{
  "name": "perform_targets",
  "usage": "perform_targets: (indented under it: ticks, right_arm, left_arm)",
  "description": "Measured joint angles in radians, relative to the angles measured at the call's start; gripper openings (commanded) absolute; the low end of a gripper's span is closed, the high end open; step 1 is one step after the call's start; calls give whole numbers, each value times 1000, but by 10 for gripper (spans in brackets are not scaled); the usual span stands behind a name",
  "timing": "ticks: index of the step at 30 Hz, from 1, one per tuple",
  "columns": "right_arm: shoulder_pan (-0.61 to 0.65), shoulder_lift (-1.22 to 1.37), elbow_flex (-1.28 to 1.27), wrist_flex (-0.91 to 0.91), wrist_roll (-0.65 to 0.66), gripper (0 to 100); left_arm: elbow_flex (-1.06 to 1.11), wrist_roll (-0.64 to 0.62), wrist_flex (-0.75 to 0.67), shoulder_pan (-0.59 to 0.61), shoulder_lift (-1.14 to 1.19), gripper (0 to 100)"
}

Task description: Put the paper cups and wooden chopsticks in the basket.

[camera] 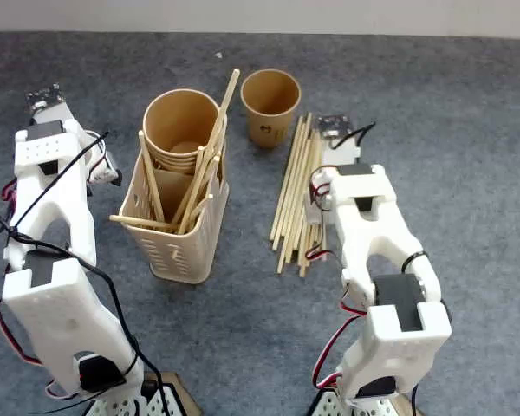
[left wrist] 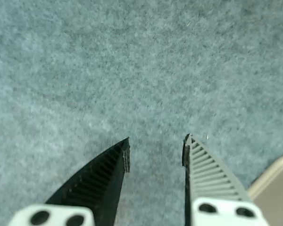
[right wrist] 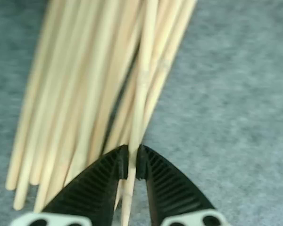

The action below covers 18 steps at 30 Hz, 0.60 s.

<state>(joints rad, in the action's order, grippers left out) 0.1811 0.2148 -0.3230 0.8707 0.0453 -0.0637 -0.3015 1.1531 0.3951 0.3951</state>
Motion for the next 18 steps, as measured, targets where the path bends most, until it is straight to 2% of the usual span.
perform_targets:
  ticks: [8, 13, 16, 18]
  right_arm:
    - [-64, 2, 255, 244, 0, 5]
    - [-71, -32, 477, 336, -78, 5]
    - [-37, -166, 592, 334, -100, 5]
    - [35, -295, 641, 301, -110, 5]
  left_arm:
    - [0, 0, -12, -9, 0, 211]
    - [0, 0, -15, -9, 0, 211]
    - [0, 0, -15, -9, 0, 211]
    - [0, 0, -15, -9, 0, 211]
